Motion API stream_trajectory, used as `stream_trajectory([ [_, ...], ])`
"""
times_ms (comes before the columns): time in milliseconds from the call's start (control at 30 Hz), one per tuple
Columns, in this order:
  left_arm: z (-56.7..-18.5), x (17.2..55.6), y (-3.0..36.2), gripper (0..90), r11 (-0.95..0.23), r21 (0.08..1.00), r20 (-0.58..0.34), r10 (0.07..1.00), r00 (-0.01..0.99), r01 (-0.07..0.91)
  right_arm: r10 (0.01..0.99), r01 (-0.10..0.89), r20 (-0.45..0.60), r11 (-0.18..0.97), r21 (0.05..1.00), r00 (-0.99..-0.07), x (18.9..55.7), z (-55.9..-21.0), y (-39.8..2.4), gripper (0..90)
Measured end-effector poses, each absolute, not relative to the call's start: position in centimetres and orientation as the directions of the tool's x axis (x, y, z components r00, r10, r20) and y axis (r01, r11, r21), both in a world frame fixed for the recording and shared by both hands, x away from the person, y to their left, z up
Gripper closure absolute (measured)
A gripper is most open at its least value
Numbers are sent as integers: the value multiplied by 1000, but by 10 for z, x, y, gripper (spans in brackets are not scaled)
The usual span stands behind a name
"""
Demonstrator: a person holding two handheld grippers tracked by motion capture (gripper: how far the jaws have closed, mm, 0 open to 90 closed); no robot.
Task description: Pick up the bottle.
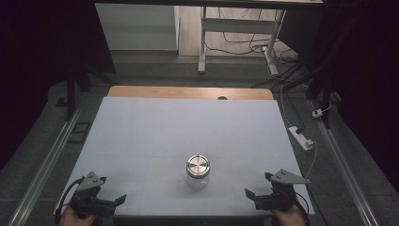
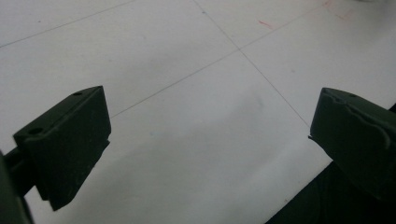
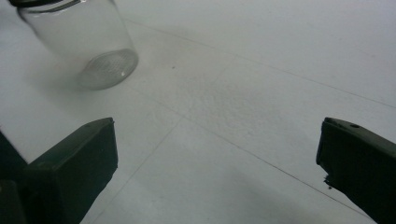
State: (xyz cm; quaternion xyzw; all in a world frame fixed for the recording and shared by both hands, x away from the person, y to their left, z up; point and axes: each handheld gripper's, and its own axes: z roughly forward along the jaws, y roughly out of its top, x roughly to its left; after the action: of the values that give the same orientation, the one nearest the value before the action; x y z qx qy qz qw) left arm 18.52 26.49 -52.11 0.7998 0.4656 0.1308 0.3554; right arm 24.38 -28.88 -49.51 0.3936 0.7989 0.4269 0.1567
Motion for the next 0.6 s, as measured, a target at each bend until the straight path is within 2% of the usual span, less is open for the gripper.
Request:
stream_trajectory([
  [300,-521,185,263,0,-335,685,-117,826,551,647,754,500,103,320,805,-648,245,-495,-290,0],
  [600,-521,186,264,14,-328,682,-138,820,556,654,748,488,75,351,799,-659,244,-495,-287,0],
])
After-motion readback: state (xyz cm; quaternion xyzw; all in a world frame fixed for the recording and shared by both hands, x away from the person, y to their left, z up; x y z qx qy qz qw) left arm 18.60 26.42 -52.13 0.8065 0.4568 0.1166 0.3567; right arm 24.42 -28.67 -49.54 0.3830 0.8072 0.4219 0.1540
